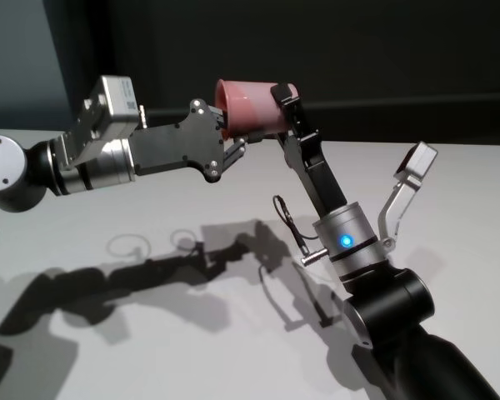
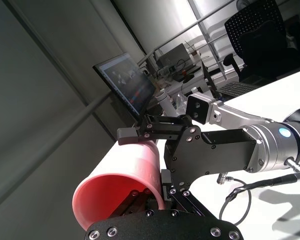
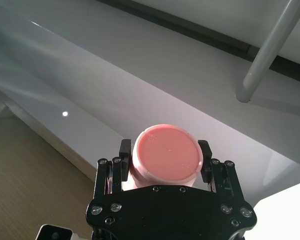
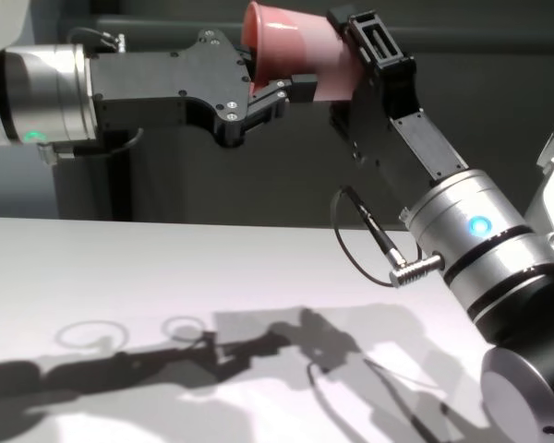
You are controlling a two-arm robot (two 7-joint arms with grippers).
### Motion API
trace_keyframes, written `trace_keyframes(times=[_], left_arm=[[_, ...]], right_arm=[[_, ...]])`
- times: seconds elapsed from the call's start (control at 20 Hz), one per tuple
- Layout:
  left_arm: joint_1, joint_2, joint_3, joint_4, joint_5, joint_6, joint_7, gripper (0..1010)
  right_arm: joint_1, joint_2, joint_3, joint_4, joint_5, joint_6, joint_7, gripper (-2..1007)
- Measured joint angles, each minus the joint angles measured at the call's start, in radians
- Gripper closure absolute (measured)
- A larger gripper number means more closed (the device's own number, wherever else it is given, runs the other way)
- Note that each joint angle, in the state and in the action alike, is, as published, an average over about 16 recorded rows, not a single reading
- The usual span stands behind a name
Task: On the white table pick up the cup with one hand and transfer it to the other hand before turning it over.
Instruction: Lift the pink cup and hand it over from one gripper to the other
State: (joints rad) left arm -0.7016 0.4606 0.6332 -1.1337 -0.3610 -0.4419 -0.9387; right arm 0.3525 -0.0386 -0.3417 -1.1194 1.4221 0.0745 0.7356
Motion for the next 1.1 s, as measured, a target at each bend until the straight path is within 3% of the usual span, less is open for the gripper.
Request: trace_keyframes(times=[0.45, 1.1], left_arm=[[0.0, 0.0, 0.0, -0.001, 0.0, -0.001, 0.0, 848], [0.0, 0.002, 0.0, 0.001, -0.001, -0.004, -0.005, 412]], right_arm=[[0.0, 0.0, 0.0, 0.0, -0.001, 0.0, -0.002, 230], [0.0, 0.0, 0.0, 0.001, -0.001, 0.0, -0.003, 230]])
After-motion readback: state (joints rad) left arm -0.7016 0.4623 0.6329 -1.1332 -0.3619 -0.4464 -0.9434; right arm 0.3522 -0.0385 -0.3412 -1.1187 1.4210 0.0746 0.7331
